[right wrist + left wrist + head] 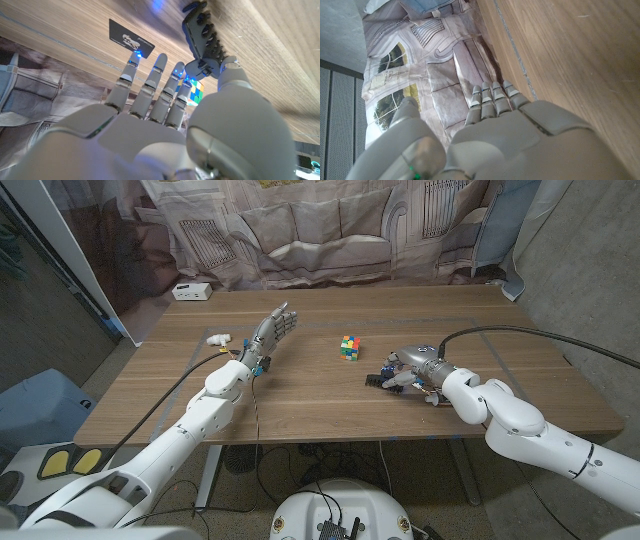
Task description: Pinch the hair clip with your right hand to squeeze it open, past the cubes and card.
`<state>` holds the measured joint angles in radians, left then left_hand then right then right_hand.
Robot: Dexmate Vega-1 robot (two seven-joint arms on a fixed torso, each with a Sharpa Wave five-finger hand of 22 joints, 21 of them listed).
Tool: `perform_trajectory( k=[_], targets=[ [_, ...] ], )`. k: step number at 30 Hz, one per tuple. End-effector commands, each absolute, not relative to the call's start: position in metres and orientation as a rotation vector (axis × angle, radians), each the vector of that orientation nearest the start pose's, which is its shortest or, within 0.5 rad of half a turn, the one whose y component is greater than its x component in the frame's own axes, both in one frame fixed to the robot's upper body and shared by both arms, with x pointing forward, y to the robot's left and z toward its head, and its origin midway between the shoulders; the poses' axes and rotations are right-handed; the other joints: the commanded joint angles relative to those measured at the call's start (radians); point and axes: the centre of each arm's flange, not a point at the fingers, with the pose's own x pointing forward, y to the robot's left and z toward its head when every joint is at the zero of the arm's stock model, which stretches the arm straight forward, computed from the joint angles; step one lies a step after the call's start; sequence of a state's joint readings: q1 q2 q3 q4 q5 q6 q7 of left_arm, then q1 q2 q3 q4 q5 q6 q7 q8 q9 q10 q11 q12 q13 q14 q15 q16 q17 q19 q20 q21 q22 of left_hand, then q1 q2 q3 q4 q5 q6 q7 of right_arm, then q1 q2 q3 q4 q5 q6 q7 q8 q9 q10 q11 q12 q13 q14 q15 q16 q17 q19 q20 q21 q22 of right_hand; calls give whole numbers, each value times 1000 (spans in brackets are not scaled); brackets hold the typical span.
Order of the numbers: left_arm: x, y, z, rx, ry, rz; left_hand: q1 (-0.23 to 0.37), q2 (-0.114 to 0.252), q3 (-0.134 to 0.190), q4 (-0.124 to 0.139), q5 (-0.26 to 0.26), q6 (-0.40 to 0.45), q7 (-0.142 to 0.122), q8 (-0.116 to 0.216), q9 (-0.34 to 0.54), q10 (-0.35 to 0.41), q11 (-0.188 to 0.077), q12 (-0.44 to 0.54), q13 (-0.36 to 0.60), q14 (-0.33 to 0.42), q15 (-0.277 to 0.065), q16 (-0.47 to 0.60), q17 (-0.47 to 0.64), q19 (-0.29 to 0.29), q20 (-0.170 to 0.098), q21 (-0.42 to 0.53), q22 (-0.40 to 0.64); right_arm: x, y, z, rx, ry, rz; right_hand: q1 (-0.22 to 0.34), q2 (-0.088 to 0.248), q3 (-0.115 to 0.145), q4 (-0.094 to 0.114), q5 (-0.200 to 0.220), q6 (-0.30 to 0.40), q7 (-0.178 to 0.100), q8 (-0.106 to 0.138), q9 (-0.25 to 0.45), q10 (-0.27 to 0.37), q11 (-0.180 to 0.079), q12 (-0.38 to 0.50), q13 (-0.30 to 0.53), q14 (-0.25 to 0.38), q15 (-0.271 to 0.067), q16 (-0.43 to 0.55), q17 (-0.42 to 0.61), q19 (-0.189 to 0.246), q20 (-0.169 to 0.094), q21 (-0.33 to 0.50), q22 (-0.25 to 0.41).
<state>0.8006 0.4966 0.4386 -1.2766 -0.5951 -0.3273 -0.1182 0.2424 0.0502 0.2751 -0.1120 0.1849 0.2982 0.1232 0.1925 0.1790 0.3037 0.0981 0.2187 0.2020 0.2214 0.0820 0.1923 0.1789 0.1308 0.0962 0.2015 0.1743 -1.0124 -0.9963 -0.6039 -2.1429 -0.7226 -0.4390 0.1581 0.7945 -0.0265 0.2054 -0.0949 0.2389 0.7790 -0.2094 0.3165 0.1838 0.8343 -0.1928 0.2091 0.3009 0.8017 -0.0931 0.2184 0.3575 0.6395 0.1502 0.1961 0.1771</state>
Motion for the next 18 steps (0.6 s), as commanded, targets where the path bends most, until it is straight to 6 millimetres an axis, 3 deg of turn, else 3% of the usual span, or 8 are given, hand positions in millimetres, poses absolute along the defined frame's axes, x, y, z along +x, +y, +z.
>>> perform_trajectory(
  k=[1,11,18],
  targets=[
    [654,251,-26,51,-615,-336,2,10,2,-6,-2,7,0,-2,4,4,0,-2,2,6,-2,-3,2,-2,2,-4,5,529,-211,-47,-1681,-462,62,-7,1,7,-3,0,6,-1,-2,6,-1,3,-5,-1,-8,-81,4,2,-3,5,2,3],
    [655,250,-27,53,-612,-338,2,10,2,-7,-3,7,-1,-2,4,5,2,-1,2,6,-2,-3,2,-2,2,-4,5,529,-211,-48,-1695,-448,62,-12,-1,8,-3,0,4,1,-8,6,-8,3,-8,-4,-16,-80,1,0,-7,7,1,3],
    [655,250,-26,52,-613,-338,2,10,3,-7,-3,8,0,-1,4,5,0,-1,2,5,-2,-3,2,-1,1,-4,5,528,-210,-48,-1701,-442,59,-18,-6,7,-5,0,-19,-4,-25,7,-29,5,-15,-8,-33,-73,-4,-2,-17,13,-2,3]
  ],
)
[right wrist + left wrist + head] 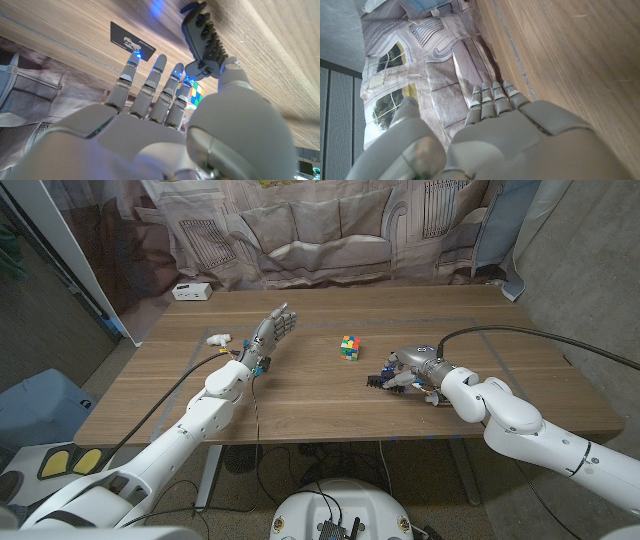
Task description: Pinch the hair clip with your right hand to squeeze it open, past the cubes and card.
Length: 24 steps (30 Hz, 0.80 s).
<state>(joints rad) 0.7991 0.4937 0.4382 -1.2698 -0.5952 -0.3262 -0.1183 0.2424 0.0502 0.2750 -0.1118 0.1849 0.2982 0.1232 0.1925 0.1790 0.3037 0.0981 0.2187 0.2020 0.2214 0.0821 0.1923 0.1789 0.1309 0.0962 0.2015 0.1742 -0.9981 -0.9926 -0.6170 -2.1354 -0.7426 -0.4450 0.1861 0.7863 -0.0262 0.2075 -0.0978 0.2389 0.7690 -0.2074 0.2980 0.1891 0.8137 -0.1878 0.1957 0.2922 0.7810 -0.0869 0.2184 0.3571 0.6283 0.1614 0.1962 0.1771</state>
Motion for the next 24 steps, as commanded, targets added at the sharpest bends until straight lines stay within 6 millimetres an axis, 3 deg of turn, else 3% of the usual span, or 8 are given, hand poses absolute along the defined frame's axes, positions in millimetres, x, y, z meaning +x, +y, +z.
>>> perform_trajectory(
  k=[1,15,24],
  targets=[
    [655,250,-26,52,-613,-338,2,10,3,-8,-3,8,-1,-1,4,5,0,-1,2,6,-2,-3,2,-2,1,-4,5,528,-210,-48,-1700,-440,59,-10,-6,5,-2,0,-10,-5,-7,2,-9,-1,-1,1,-13,-78,-5,-1,-7,2,-2,3],
    [656,250,-26,56,-606,-346,2,10,3,-8,-3,9,-1,-1,4,5,2,-1,2,7,-2,-3,2,-2,2,-4,5,528,-210,-44,-1727,-404,65,-24,-13,7,-7,0,-75,-5,-48,4,-83,3,-13,0,-70,-58,-15,-2,-45,26,-9,3],
    [657,248,-24,62,-604,-353,2,11,4,-9,-3,8,-1,-1,4,5,0,-1,2,8,-2,-2,2,-1,2,-4,5,527,-211,-42,-1737,-387,69,-51,-26,5,-9,1,-142,-2,-84,8,-170,10,-17,-2,-165,-21,-28,0,-73,42,-7,3]
  ],
)
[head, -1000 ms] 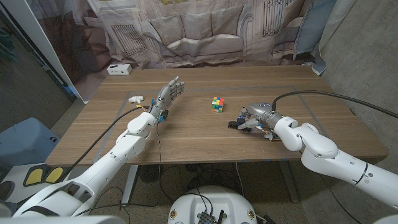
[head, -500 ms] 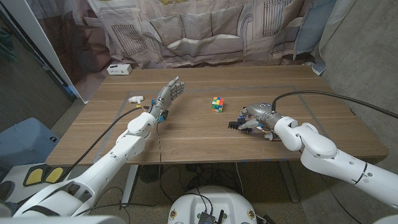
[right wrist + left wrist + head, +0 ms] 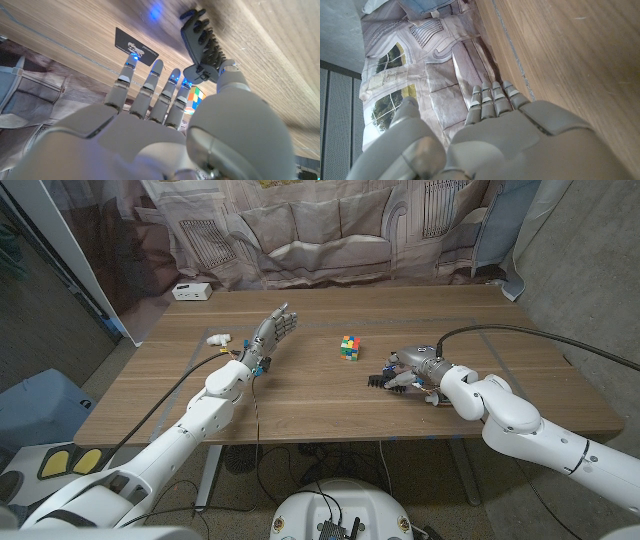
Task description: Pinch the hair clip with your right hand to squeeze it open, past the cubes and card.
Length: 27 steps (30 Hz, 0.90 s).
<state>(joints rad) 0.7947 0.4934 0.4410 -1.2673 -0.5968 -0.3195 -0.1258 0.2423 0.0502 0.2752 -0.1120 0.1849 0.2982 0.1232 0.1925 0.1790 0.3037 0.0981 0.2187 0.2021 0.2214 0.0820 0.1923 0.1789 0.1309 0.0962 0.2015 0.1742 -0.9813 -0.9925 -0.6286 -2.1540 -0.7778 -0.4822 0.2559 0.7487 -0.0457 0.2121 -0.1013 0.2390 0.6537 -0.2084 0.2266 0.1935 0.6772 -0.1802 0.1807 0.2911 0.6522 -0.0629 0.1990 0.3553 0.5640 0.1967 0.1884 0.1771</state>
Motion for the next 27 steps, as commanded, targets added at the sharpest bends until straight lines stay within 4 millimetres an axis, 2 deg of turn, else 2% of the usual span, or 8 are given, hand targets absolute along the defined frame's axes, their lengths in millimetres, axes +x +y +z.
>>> perform_trajectory(
  k=[1,8,9,10,18,20,27],
  targets=[
    [657,248,-24,61,-603,-353,2,11,4,-9,-3,9,-1,-1,4,6,1,-1,2,8,-1,-2,2,-2,2,-4,5,527,-211,-42,-1737,-386,69,-15,-6,1,-5,2,-31,0,-15,4,-47,2,-4,-2,-43,-43,-8,1,-12,9,1,3],
    [657,248,-24,60,-602,-350,2,11,4,-9,-3,10,-1,-1,4,9,1,0,2,10,-2,-1,2,-1,2,-3,5,527,-210,-41,-1743,-373,80,-25,-11,3,-9,3,-80,9,-32,6,-106,12,-7,-7,-89,-28,-9,1,-24,16,2,3],
    [657,248,-24,60,-603,-350,2,11,4,-9,-3,12,-1,0,4,9,1,0,2,10,-2,-2,2,-1,1,-3,5,527,-210,-41,-1745,-367,83,-28,-12,3,-9,4,-100,12,-38,6,-124,17,-7,-8,-98,-27,-8,1,-30,16,1,3],
    [658,248,-23,61,-603,-350,2,11,4,-9,-3,11,-1,0,4,9,1,0,2,10,-2,-2,2,-1,1,-3,5,527,-210,-41,-1744,-364,84,-32,-14,5,-11,5,-148,19,-48,8,-160,40,-7,-11,-122,-21,-7,2,-45,18,-1,3],
    [659,249,-23,58,-604,-348,2,11,4,-9,-3,12,-2,-1,4,9,4,0,2,11,-1,-2,2,-1,2,-3,5,528,-211,-41,-1753,-343,94,-55,-28,1,-13,7,-251,31,-51,11,-263,69,-7,-16,-207,6,-12,-2,-75,19,-1,3],
    [659,249,-23,59,-604,-348,2,12,4,-9,-4,12,-2,0,4,11,4,1,2,12,-3,-1,2,-1,1,-3,5,528,-211,-40,-1752,-342,95,-62,-32,0,-13,7,-280,34,-52,11,-287,73,-6,-18,-236,22,-15,-3,-79,18,0,3],
    [660,250,-23,58,-605,-349,2,12,5,-10,-4,12,-1,-1,4,10,2,0,2,12,-2,-2,2,-1,1,-3,5,527,-210,-37,-1749,-347,91,-71,-36,-1,-14,9,-319,48,-50,12,-327,81,-5,-21,-271,31,-14,-6,-86,19,2,4]
  ],
)
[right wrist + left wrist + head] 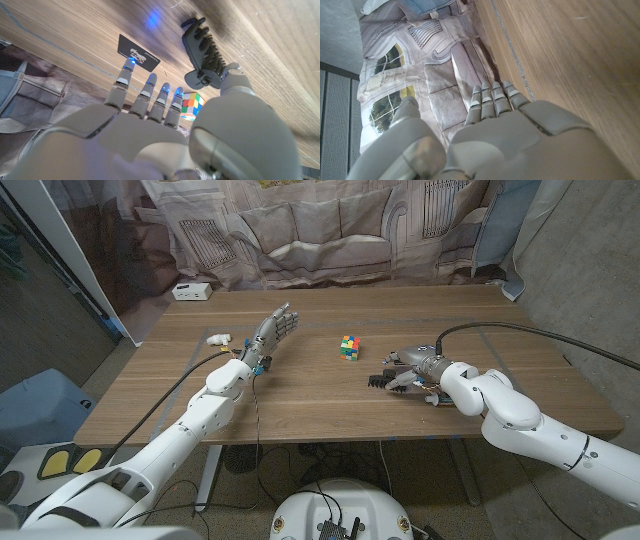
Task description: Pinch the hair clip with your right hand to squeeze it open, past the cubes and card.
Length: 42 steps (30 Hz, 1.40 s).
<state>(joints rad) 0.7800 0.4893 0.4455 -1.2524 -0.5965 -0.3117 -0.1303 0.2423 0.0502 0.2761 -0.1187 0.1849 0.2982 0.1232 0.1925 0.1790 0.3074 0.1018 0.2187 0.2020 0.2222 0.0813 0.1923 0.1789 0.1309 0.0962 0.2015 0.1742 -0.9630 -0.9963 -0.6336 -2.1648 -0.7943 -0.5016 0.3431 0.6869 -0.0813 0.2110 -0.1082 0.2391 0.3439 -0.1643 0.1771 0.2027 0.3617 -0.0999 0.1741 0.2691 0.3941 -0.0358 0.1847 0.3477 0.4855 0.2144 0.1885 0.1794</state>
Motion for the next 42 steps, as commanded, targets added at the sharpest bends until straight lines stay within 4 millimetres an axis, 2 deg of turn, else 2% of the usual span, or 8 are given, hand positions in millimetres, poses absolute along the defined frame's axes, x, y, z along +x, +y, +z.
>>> perform_trajectory(
  k=[1,24,26,28,30,34,39,42],
  targets=[
    [660,250,-23,58,-605,-349,2,12,4,-3,-4,13,-1,0,4,6,-3,0,2,12,-1,-1,2,-1,1,-3,5,526,-209,-36,-1746,-350,88,-11,-1,0,-6,9,-11,6,0,3,-13,3,3,1,-14,5,1,1,-8,1,2,1],
    [662,254,-18,56,-616,-351,3,14,6,-4,-4,13,0,-1,4,5,1,-1,2,14,3,-1,2,3,-5,-2,5,514,-211,-17,-1729,-415,12,-51,-3,-14,11,13,-11,8,12,3,-8,3,15,-2,-18,7,12,0,-16,1,3,2],
    [661,255,-18,56,-619,-349,4,14,6,-5,-4,14,1,-1,4,6,1,0,2,14,3,-1,2,4,-7,-1,5,515,-213,-15,-1710,-426,15,-72,0,-20,22,14,-10,9,15,4,-5,6,19,-3,-19,6,15,0,-15,2,4,2],
    [661,255,-18,56,-619,-345,4,15,6,-5,-3,14,2,-1,4,6,2,0,2,14,5,-1,2,5,-9,-1,5,515,-217,-14,-1675,-449,22,-108,5,-31,41,15,-23,23,14,5,-2,14,23,-5,-17,9,22,0,-5,-2,10,2],
    [661,256,-18,54,-617,-343,4,15,7,-5,-3,15,4,-1,4,7,1,0,2,15,3,-1,2,5,-11,-1,5,515,-220,-13,-1644,-481,18,-138,1,-43,53,16,-33,39,15,4,-5,27,24,-7,-27,19,21,-4,28,-8,21,1],
    [661,256,-17,58,-618,-342,5,16,7,-5,-3,15,3,0,4,8,0,0,2,15,3,-1,2,6,-11,-1,5,515,-226,-11,-1576,-533,7,-169,-2,-55,65,16,-60,62,11,4,-12,55,24,-10,-47,25,17,-10,58,-32,28,-1],
    [661,254,-14,63,-623,-345,6,16,8,-6,-4,15,3,-1,4,9,3,1,2,16,2,-1,2,6,-9,-1,5,514,-230,-9,-1520,-574,-10,-200,2,-65,80,14,-69,82,13,3,-23,84,22,-13,-76,35,11,-14,68,-47,27,-2],
    [661,254,-12,64,-625,-345,6,17,8,-6,-4,15,2,-1,4,10,2,1,2,16,2,-1,2,7,-10,-1,5,515,-232,-9,-1475,-599,-3,-236,10,-75,98,10,-67,118,18,3,-28,106,23,-16,-82,39,14,-17,75,-59,25,-3]
  ],
)
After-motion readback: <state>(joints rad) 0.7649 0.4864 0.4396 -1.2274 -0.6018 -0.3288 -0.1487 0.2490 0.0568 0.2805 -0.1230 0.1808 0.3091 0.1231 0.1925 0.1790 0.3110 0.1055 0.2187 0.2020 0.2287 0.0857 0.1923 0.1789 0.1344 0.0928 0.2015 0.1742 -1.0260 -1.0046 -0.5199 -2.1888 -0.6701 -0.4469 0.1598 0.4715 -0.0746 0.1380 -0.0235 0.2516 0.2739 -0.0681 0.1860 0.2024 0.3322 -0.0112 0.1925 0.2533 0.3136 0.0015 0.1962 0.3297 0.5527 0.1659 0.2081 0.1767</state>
